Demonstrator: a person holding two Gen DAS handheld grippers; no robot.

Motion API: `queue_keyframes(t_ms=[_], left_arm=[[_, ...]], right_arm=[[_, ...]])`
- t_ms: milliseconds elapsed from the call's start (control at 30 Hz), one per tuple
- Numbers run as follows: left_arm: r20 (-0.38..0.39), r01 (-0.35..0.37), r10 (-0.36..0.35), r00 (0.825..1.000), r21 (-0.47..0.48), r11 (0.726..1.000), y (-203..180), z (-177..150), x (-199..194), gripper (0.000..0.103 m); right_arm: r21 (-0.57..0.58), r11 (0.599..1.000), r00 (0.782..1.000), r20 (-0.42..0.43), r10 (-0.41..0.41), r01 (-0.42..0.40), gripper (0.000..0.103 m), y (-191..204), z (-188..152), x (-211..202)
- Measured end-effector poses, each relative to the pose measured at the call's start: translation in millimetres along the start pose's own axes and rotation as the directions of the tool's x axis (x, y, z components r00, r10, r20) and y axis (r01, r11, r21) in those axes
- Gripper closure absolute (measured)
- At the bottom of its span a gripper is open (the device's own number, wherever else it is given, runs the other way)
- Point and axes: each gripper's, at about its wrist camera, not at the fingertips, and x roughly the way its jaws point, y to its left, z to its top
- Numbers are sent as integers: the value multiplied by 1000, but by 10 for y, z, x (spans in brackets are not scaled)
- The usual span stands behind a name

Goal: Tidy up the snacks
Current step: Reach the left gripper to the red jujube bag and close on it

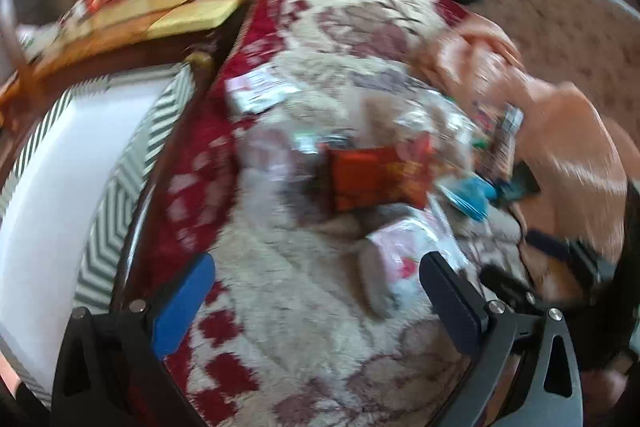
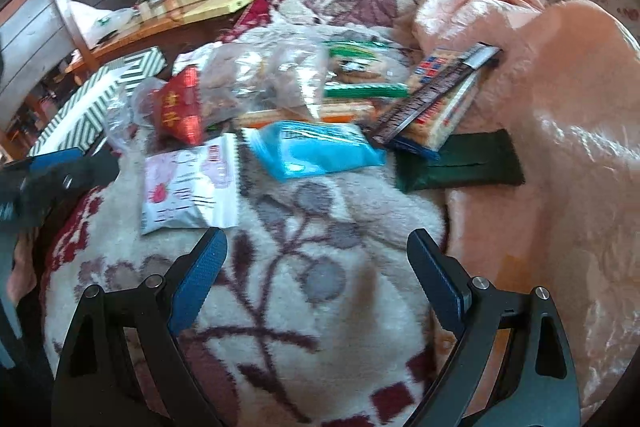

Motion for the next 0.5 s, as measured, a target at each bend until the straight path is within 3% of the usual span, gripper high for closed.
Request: queue_keyframes(t_ms=[133,300,500], left_arm=[[21,50,-53,998,133,990,-272,34,9,0],[-28,119,-116,993,310,943,-539,7,146,0],[-102,129,-97,990,383,915,-644,-34,386,0]], right_arm=[[30,999,1000,-15,-13,14,11,-73,-8,9],[59,998,999,-29,-36,37,11,-159,-19,-1],[145,988,998,-34,-48,52,11,-351,-14,-31]])
